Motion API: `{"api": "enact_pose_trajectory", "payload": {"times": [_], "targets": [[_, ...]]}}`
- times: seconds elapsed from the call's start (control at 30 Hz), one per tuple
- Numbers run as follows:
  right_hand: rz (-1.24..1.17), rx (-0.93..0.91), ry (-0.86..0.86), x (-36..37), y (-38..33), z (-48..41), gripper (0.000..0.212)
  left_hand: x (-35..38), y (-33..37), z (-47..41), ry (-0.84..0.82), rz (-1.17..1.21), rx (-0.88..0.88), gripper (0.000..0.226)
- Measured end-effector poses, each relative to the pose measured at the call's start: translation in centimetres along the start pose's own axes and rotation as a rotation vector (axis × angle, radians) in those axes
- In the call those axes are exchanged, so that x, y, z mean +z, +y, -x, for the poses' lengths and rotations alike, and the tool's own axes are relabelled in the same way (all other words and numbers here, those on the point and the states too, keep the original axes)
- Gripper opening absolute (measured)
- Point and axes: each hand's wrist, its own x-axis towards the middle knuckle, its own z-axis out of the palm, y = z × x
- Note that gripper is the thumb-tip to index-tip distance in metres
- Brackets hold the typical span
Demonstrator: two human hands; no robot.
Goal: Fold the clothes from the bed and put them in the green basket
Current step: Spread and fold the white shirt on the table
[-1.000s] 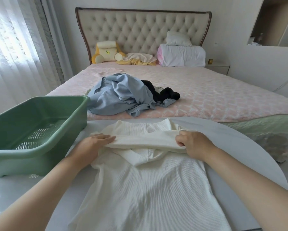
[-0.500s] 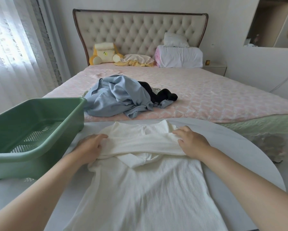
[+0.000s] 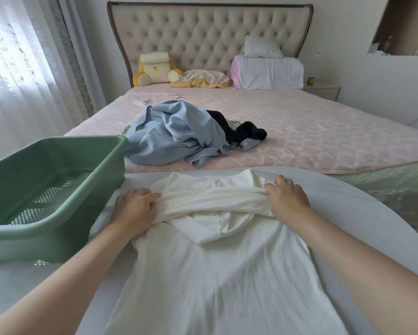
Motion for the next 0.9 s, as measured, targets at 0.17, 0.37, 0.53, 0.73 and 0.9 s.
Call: {"api": "enact_pose_trajectory", "payload": {"times": [0.17, 0.37, 0.53, 0.73, 0.9], "targets": [[-0.192, -0.131, 0.088, -1.6, -4.0, 1.6, 0.057, -1.8, 1.8, 0.8, -0.109, 0.065, 0.166, 0.070], [-0.330, -0.220, -0.247, 0.7, -7.4, 4.5, 0.075, -1.3, 3.3, 1.5, -0.628, -0.064, 0.129, 0.106], [-0.308, -0.228, -0.244, 1.3, -6.0, 2.2, 0.072, -0.7, 4.0, 1.1, -0.588, -0.080, 0.085, 0.096], [-0.295, -0.230, -0.235, 1.8, -4.8, -1.2, 0.066, 0.0, 5.6, -1.5, -0.558, -0.110, 0.045, 0.093], [-0.267, -0.219, -0.219, 2.1, -4.8, -2.1, 0.064, 0.5, 5.5, -2.3, -0.534, -0.114, 0.068, 0.098]]}}
